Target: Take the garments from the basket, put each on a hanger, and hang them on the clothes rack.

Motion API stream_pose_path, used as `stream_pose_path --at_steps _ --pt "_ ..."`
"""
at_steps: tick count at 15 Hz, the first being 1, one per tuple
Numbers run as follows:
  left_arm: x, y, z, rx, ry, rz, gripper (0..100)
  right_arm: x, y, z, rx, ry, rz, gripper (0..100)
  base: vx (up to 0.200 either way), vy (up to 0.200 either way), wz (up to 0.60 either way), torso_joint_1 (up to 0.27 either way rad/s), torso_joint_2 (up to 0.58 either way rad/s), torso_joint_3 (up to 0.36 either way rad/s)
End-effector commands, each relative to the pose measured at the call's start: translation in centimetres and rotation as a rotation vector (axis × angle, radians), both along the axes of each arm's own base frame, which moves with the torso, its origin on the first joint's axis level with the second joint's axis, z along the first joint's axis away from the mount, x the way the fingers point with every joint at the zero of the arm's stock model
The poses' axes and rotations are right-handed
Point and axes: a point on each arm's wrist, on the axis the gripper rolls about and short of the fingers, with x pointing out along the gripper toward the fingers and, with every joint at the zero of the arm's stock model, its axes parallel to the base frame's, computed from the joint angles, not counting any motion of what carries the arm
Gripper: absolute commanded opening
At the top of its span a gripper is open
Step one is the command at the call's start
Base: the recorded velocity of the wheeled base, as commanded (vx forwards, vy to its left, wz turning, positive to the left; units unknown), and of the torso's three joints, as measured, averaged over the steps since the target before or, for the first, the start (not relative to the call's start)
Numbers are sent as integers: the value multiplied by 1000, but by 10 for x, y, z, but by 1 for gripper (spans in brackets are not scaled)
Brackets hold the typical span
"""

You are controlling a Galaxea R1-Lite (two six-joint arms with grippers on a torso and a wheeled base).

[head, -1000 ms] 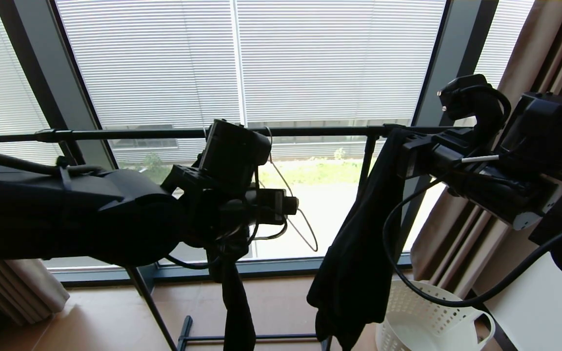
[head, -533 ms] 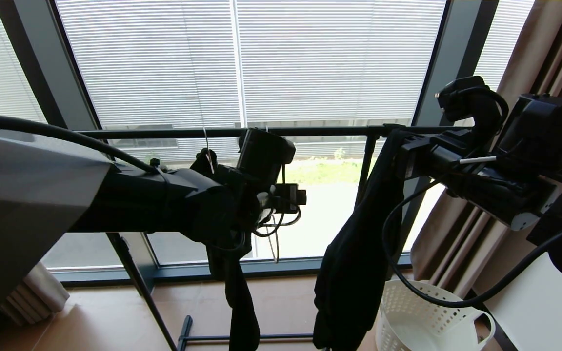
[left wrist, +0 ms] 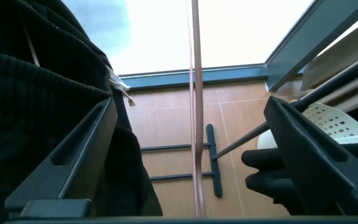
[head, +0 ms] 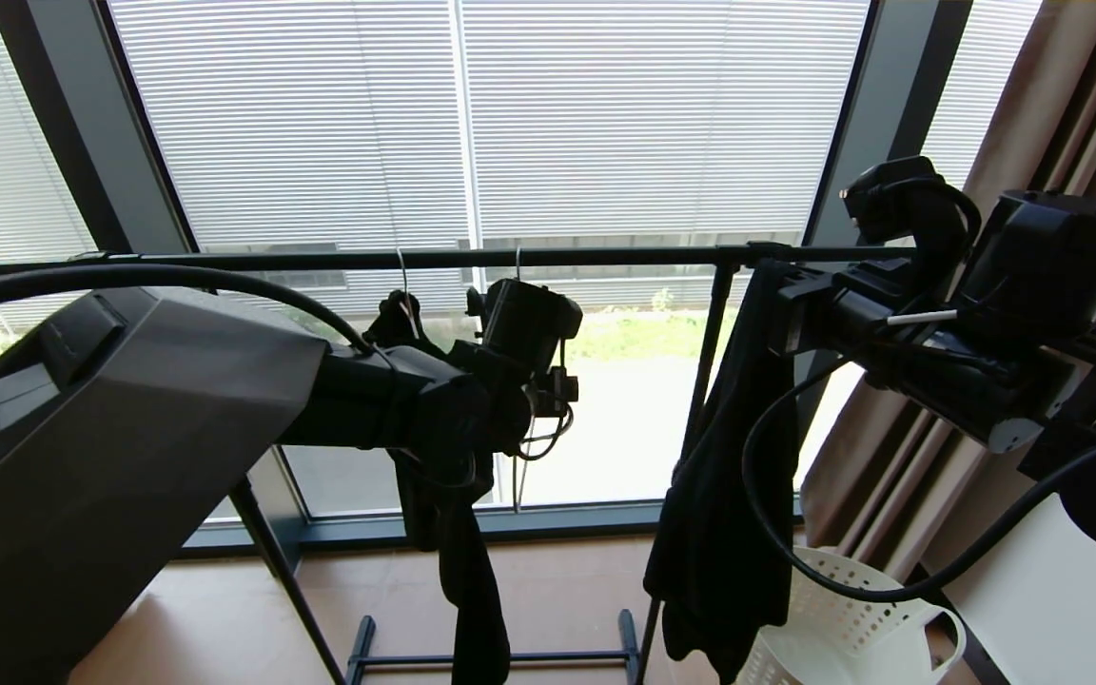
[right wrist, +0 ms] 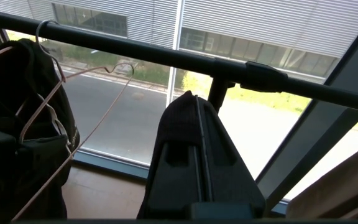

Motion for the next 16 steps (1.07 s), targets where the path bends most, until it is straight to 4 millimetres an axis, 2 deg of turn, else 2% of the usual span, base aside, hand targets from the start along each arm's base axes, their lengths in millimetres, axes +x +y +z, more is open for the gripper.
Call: stream_pose_path --at_steps 1,4,5,11,16 --pt "5 -3 -15 19 20 7 100 1 1 -2 -4 6 2 0 0 0 0 0 0 0" --pt "7 0 -17 22 24 14 100 1 1 -3 -4 7 2 0 0 0 0 0 0 0" --pt "8 0 -16 20 22 18 0 1 1 -3 -4 7 2 0 0 0 0 0 0 0" --pt "4 1 -5 8 6 13 0 0 2 -3 -4 7 5 0 0 0 0 0 0 0" --pt "-7 7 30 -25 -54 -5 0 0 2 -3 -5 9 5 0 0 0 0 0 0 0"
